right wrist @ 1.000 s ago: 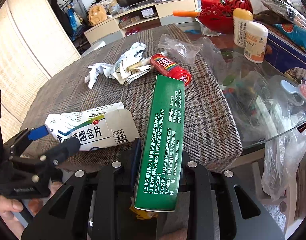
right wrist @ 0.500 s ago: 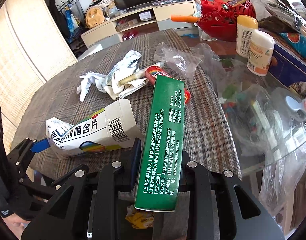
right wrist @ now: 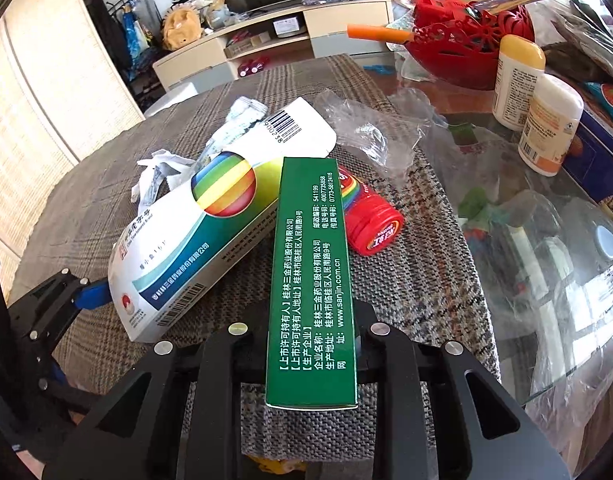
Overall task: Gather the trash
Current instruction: 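Grasp and lift the white medicine box with the left gripper while the right holds the green box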
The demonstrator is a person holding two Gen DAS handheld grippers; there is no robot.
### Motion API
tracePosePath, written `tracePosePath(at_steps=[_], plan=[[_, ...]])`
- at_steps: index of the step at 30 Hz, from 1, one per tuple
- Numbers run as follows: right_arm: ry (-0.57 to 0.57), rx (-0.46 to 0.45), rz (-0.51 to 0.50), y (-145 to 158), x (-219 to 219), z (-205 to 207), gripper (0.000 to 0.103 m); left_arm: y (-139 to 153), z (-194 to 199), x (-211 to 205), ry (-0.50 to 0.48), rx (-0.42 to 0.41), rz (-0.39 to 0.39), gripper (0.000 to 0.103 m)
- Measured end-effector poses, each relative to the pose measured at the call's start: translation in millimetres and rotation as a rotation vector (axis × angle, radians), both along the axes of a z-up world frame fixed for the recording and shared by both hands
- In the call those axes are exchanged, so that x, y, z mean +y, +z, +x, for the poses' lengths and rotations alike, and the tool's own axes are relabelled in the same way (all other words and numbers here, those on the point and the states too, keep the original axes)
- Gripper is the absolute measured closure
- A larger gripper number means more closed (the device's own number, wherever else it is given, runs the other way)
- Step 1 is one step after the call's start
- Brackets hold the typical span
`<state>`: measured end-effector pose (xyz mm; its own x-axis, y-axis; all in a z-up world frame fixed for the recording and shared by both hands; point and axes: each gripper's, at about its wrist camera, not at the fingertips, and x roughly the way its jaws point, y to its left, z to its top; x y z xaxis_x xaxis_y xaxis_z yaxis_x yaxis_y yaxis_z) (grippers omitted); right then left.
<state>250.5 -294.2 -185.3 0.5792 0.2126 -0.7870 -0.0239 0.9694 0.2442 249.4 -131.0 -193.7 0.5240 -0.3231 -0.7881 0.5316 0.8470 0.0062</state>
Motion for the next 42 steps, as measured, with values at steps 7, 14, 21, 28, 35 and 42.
tracePosePath(at_steps=[7, 14, 21, 28, 35, 42], plan=[[-0.001, 0.008, -0.013, 2, 1, 1, 0.078, 3, 34, -1, 0.017, 0.021, -0.048, 0.033], [-0.009, 0.009, -0.015, 1, 3, -1, 0.078, -5, 33, -7, -0.006, 0.072, -0.063, 0.08], [-0.021, 0.014, -0.014, 4, 2, -19, 0.078, 4, 8, 0, -0.008, 0.063, -0.083, 0.088], [-0.029, 0.012, -0.006, 10, 1, -39, 0.078, 17, -26, 14, -0.006, 0.055, -0.097, 0.096], [-0.004, 0.012, -0.01, 14, 13, -61, 0.078, 18, -62, 28, 0.027, 0.063, -0.07, 0.103], [-0.027, 0.041, -0.015, 5, 12, -62, 0.078, 27, -63, 38, 0.062, 0.033, -0.097, 0.049]])
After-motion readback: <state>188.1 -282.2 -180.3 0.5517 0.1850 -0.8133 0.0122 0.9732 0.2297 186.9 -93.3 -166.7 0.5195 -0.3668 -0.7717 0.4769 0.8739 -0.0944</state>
